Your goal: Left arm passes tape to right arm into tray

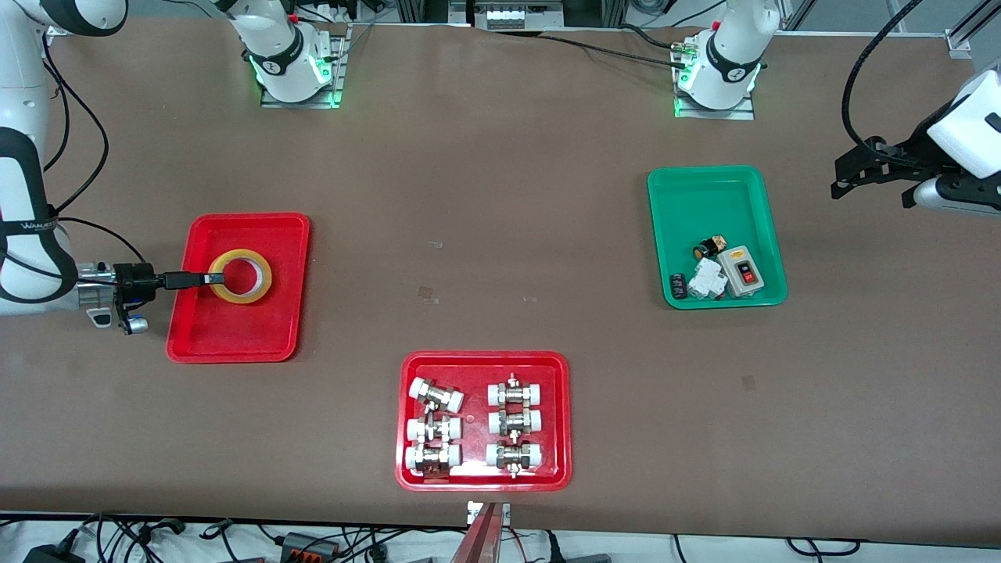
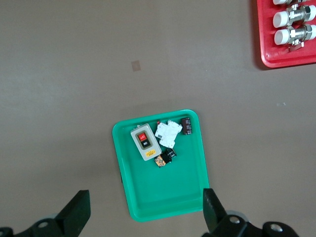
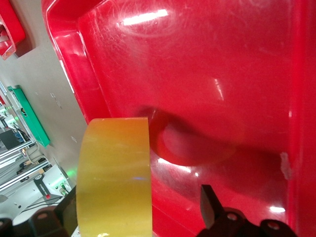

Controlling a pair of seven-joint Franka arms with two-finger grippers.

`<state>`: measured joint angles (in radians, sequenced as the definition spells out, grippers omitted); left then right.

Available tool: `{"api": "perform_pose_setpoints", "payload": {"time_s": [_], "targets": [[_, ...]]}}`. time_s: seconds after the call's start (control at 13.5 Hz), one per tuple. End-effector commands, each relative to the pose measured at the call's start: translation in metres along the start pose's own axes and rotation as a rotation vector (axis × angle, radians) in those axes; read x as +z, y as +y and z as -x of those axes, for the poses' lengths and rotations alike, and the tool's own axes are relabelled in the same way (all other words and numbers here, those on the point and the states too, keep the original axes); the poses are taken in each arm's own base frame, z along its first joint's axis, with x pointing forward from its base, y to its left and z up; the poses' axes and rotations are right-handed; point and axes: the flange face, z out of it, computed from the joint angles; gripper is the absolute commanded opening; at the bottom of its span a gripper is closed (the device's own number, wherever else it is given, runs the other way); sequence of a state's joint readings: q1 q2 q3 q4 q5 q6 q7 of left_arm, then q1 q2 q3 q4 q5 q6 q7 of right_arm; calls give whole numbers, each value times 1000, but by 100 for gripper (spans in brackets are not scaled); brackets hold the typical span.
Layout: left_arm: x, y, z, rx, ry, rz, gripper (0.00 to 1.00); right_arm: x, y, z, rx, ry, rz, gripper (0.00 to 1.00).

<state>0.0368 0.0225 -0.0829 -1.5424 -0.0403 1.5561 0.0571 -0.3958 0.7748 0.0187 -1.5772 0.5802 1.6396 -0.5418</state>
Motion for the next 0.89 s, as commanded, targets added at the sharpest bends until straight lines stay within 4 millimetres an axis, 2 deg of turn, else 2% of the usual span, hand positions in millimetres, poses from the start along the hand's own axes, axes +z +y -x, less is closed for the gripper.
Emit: {"api": "perform_pose_setpoints", "payload": {"time_s": [0.0,0.22,0.44,0.52,0.67,0.81], "targets": [[0,-4,0,2,12,-26,100,1,-7,-1,-49,-13,8,100],[0,-6,-1,8,9,-53,100,-8,-3,-8,-137,33,117,100],[-1,-6,0,11,6,-53,100,-5,-13,-12,-170,-7,237,100],[-1,-6,0,11,2,-53,100,-6,-29,-15,-181,-10,262,100],[-1,-5,0,11,2,-53,100,-25,-75,-13,-138,19,326,100],[-1,-5,0,11,1,-53,100,-46,-143,-8,-76,62,456,100]]}}
